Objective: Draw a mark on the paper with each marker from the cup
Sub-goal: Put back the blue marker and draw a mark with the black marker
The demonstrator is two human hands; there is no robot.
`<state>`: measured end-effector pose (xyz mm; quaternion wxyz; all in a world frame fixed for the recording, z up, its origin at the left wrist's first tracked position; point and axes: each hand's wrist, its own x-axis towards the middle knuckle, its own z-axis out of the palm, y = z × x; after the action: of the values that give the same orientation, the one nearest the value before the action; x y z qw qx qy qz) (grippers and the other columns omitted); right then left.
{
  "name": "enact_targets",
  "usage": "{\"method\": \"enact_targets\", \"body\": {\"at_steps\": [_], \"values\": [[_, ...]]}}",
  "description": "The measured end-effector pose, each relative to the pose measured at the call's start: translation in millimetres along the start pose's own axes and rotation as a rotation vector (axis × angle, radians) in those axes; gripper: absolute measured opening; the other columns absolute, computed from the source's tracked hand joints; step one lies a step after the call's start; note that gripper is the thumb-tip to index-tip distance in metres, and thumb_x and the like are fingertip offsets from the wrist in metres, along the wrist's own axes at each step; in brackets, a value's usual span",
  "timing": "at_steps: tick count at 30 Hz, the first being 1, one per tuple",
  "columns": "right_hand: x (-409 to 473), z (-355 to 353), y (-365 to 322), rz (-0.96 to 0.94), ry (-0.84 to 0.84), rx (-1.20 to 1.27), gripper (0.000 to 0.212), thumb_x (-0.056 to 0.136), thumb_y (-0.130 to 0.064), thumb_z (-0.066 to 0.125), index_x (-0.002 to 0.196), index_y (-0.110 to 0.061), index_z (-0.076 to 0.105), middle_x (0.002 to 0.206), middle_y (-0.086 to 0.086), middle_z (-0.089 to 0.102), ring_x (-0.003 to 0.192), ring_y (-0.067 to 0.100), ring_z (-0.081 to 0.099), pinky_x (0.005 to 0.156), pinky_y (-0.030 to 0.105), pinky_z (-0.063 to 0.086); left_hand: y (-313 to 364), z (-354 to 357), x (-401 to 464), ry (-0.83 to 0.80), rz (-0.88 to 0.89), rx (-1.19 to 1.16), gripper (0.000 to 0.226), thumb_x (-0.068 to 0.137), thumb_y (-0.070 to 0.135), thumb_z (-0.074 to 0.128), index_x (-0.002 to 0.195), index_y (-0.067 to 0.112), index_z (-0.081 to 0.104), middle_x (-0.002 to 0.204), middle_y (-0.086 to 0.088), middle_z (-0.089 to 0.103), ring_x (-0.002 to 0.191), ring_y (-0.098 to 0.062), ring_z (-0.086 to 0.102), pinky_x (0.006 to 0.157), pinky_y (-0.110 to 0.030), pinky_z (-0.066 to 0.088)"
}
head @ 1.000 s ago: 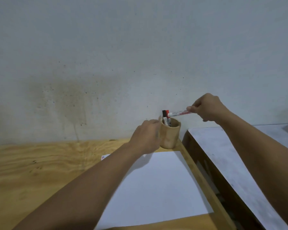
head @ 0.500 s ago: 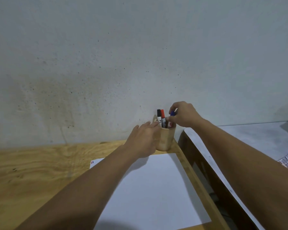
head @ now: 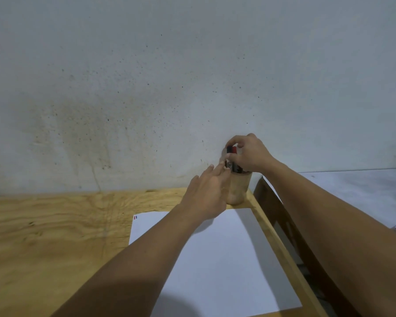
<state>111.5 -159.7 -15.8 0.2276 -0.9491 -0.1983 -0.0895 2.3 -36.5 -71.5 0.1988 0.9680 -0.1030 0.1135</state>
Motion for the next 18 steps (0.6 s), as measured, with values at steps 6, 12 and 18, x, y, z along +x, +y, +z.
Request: {"method": "enact_targets", "body": {"at_steps": [6,12,18], "values": [[-9,-10,2,-0.009,0.050,0.288,0.011,0.089,-0.016,0.069,0.099,-0.015,0.070,0.118,0.010,0.064,0.114,0.025,0.057,0.079,0.030,0.046,2,1,-6,0.010,-0.006,-0.058,0.075,0.079,0.003,0.055,0.146,0.017,0.025,0.160,-0.001,0.019,0.128,-0.029,0.044,0.093,-0.048,0.047],[-13,-45,-14,-0.011,0.211,0.526,0.008,0.097,-0.012,0.055,0.104,-0.012,0.059,0.094,0.008,0.072,0.093,0.025,0.070,0.084,0.037,0.057,6,-14,-7,-0.141,-0.039,-0.228,0.086,0.084,0.004,0.058,0.150,0.025,0.007,0.162,0.005,0.001,0.134,-0.029,0.041,0.100,-0.041,0.047],[-35,-86,-50,-0.154,0.232,0.660,0.022,0.101,-0.020,0.050,0.117,-0.015,0.065,0.088,0.009,0.066,0.066,0.013,0.068,0.065,0.034,0.061,11,-48,-13,0.198,-0.184,-0.520,0.059,0.084,0.007,0.062,0.138,0.016,0.043,0.142,-0.005,0.049,0.126,-0.020,0.048,0.094,-0.025,0.041]]}}
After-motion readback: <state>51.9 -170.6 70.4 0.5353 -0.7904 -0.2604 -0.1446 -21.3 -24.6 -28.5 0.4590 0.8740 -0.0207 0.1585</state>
